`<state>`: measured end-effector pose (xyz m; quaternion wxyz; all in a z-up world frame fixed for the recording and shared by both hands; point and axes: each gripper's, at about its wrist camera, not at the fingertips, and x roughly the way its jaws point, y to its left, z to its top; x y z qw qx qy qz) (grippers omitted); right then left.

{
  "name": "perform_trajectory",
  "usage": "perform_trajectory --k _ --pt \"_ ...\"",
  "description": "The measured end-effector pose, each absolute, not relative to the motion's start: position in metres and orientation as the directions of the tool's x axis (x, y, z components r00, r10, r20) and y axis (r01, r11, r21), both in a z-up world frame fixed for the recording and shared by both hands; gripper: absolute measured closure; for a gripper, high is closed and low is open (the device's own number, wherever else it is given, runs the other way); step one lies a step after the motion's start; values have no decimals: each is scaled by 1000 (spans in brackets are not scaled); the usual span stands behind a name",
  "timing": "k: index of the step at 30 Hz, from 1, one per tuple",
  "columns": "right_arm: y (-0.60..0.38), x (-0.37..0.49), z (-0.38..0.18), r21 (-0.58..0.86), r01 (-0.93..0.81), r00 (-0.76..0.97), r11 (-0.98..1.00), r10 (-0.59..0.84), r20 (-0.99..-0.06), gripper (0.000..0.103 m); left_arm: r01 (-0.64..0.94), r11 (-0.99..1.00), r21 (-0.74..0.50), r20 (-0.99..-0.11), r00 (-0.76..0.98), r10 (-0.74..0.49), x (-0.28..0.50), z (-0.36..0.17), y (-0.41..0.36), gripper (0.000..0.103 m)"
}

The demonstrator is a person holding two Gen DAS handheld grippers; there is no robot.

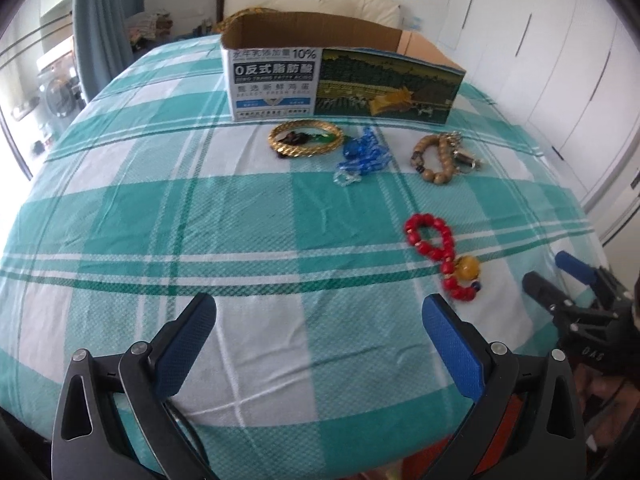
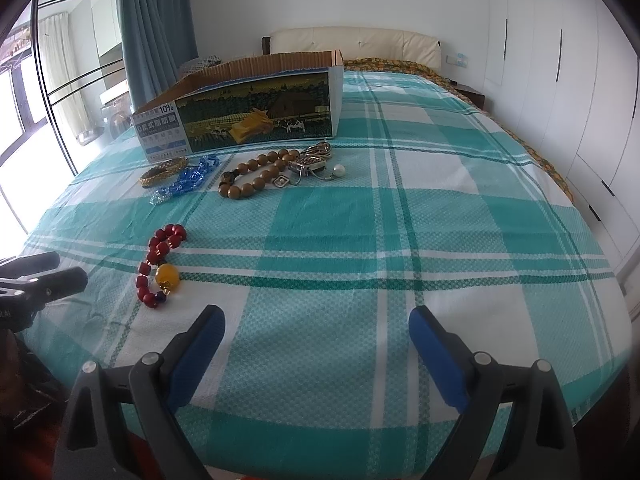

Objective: Organize jewelry
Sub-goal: 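Reach forward and grasp the red bead bracelet with the left tool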

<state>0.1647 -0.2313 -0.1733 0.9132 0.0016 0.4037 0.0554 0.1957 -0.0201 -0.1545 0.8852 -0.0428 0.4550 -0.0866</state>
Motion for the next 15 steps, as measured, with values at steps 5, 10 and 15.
perform_trajectory --k 5,10,15 --pt "-233 163 -172 57 -89 676 994 103 -730 8 180 964 -198 -793 549 -265 212 -147 -53 1" --pt "-244 162 -167 74 -61 691 995 96 -716 8 202 973 -115 -803 558 -211 234 -151 -87 2" --pt "-258 174 -154 71 -63 709 995 95 -699 8 179 983 -32 -824 552 -127 243 -166 -98 6"
